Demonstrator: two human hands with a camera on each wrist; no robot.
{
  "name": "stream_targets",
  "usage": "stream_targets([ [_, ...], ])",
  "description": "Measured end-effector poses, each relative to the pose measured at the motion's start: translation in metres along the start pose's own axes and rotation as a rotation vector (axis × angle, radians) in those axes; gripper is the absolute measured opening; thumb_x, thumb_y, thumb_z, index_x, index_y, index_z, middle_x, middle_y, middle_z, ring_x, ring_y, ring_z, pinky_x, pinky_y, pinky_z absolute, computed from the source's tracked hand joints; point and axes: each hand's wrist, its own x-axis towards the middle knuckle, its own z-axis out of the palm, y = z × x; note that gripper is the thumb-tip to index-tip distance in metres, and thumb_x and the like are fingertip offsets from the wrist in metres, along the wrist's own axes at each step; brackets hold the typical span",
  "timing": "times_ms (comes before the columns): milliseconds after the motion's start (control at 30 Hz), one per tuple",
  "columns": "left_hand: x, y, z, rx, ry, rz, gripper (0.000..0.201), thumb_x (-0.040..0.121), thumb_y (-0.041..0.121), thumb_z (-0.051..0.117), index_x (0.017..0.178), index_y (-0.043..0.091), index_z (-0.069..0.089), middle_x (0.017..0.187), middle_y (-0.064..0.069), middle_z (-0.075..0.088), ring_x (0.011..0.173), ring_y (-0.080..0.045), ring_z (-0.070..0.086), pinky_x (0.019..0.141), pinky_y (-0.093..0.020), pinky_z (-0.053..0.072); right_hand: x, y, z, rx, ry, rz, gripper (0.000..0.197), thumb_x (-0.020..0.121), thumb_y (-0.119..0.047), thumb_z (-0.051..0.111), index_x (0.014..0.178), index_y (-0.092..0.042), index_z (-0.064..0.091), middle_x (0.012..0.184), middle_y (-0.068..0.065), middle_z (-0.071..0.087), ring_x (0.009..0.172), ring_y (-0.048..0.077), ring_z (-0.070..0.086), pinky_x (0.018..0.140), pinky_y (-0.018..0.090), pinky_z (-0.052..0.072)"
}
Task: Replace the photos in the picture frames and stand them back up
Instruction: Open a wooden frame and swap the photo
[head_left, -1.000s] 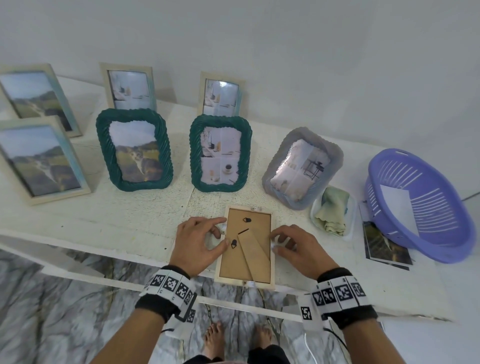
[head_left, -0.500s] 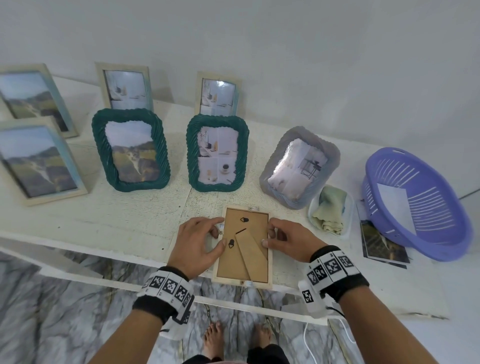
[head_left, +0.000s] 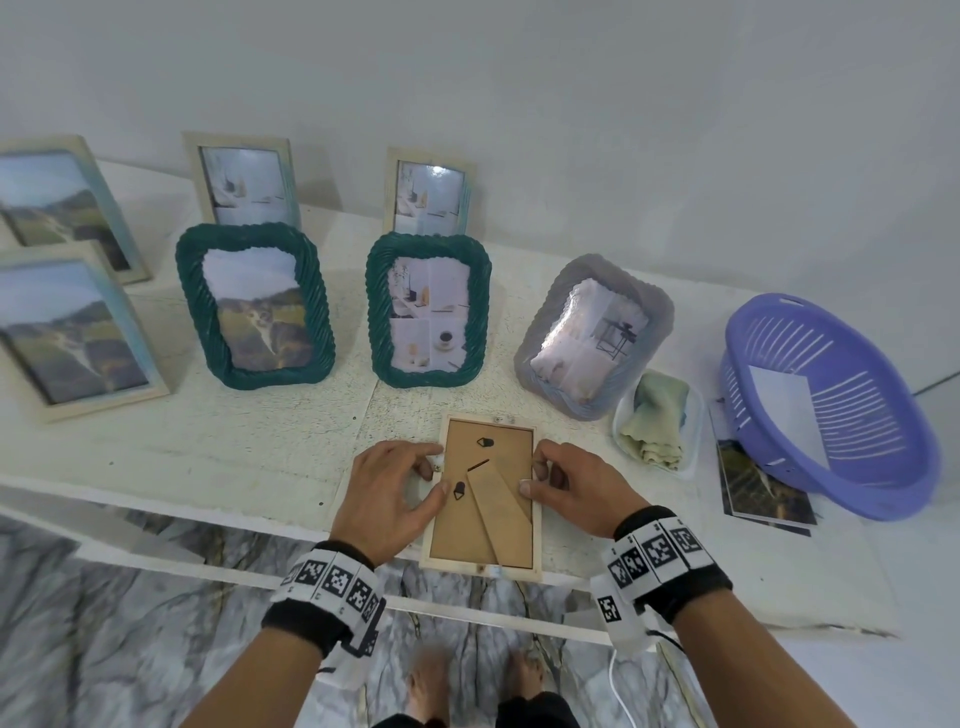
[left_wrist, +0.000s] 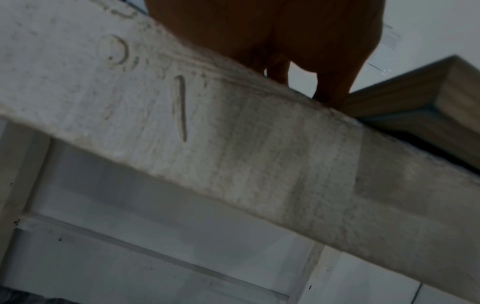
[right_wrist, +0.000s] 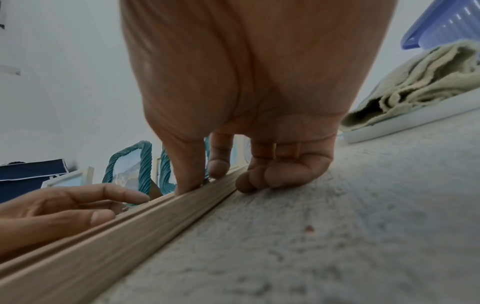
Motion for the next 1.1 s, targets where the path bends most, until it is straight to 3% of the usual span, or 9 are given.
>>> stream_targets([
  [233,-0.001,-0.003,0.004,0.091,-0.023,0.064,0.036,0.086,0.045,0.054,0.114,0.029,0.07,0.089,0.016,0.058,0.097,-0.012,0.053,0.093,-0.04,0.039,0.001,0.002,0.003,-0.003,0.008,0.005,0.028,0.087,-0.046,0.062,0.08,-0.027,0.043,0.08,-0.004,0.052,0.07,0.009,0.047,0.066,0.028,0.041],
  [467,-0.001,-0.003,0.001,0.073,-0.043,0.06,0.028,0.088,0.044,0.054,0.113,0.043,0.065,0.091,0.02,0.052,0.098,-0.004,0.048,0.092,-0.027,0.028,0.001,0.003,0.004,-0.004,0.013,0.005,0.028,0.087,-0.046,0.062,0.077,-0.03,0.041,0.079,-0.006,0.051,0.069,0.008,0.047,0.063,0.026,0.038],
  [567,-0.001,-0.001,0.0,0.062,-0.043,0.037,0.034,0.087,0.047,0.052,0.119,0.041,0.061,0.091,0.021,0.054,0.097,-0.004,0.048,0.093,-0.027,0.029,0.001,0.003,0.004,0.0,0.01,0.01,0.028,0.087,-0.046,0.062,0.077,-0.031,0.04,0.079,-0.005,0.051,0.069,0.008,0.047,0.063,0.025,0.037],
  [800,0.001,-0.002,0.001,0.093,-0.047,0.047,0.028,0.087,0.048,0.05,0.109,0.041,0.066,0.091,0.024,0.053,0.097,-0.001,0.046,0.09,-0.025,0.026,-0.001,0.0,0.003,-0.006,0.018,0.017,0.028,0.087,-0.046,0.062,0.08,-0.028,0.043,0.08,-0.005,0.052,0.069,0.008,0.047,0.062,0.025,0.038],
  [967,0.0,-0.002,0.001,0.102,-0.046,0.039,0.026,0.087,0.046,0.053,0.111,0.043,0.063,0.09,0.024,0.053,0.098,0.0,0.047,0.091,-0.025,0.027,-0.001,-0.005,-0.001,-0.044,-0.003,0.027,0.029,0.086,-0.047,0.063,0.079,-0.028,0.042,0.078,-0.006,0.051,0.07,0.012,0.048,0.063,0.027,0.04],
  [1100,0.0,-0.002,0.0,0.056,-0.023,0.022,0.037,0.085,0.045,0.056,0.122,0.041,0.055,0.088,0.024,0.053,0.096,0.002,0.048,0.092,-0.014,0.024,0.005,-0.019,-0.003,-0.166,0.138,0.02,0.023,0.087,-0.042,0.059,0.097,-0.024,0.05,0.091,-0.004,0.049,0.082,0.015,0.05,0.069,0.03,0.043],
])
